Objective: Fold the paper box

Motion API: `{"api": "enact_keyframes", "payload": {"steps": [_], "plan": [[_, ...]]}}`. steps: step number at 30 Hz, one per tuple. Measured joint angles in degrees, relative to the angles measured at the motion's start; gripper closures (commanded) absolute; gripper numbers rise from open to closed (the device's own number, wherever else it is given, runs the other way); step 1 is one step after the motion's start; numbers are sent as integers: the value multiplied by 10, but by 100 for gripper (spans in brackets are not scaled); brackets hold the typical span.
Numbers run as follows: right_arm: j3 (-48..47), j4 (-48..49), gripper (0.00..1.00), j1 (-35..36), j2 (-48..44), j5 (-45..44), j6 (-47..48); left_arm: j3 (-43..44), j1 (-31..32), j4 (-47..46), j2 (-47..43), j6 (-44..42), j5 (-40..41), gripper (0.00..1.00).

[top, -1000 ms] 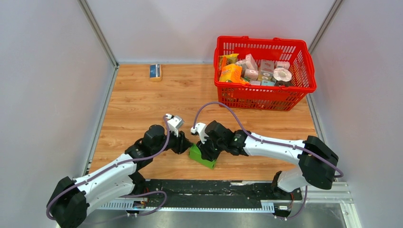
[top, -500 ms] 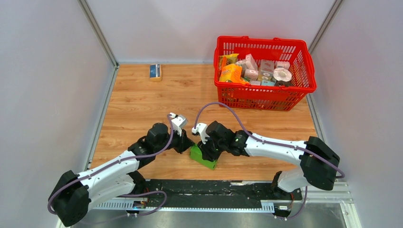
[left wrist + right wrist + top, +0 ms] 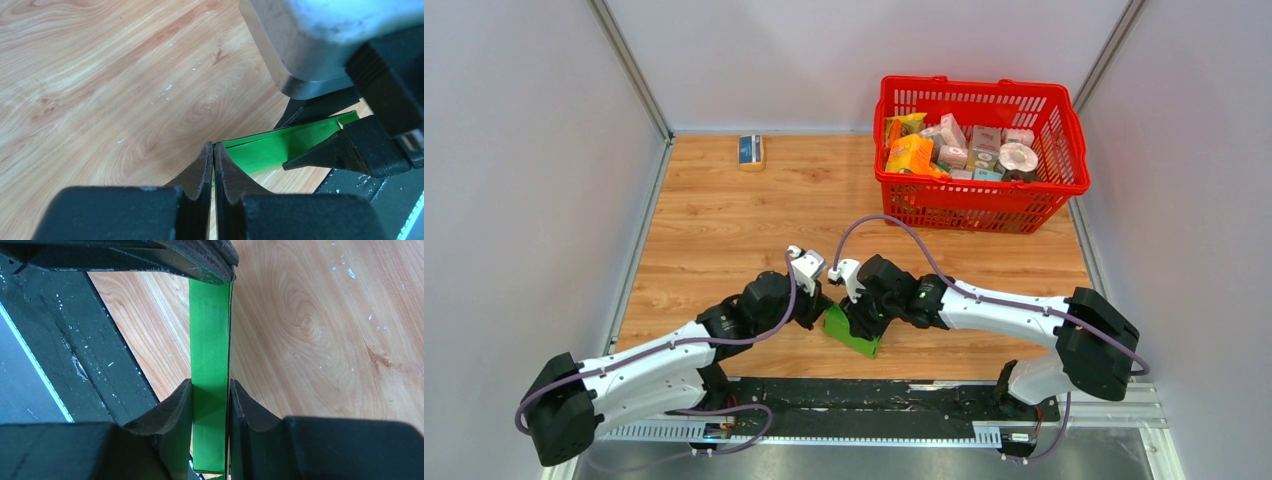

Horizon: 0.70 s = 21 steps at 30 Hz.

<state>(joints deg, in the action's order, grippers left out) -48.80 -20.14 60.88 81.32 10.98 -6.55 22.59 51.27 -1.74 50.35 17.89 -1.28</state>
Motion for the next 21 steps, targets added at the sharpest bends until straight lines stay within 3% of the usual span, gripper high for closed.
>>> {"api": "enact_keyframes", "payload": {"steps": [6,14,21], "plan": [[0,-1,75,0,0,-5,-3,0,25,2,-1,-4,43,100],[-8,-11,74,3,2,-25,-8,-1,42,-7,5,18,79,100],[-19,-28,70,3,4,-52,-4,-36,51,-83,7,42,106,100]]}}
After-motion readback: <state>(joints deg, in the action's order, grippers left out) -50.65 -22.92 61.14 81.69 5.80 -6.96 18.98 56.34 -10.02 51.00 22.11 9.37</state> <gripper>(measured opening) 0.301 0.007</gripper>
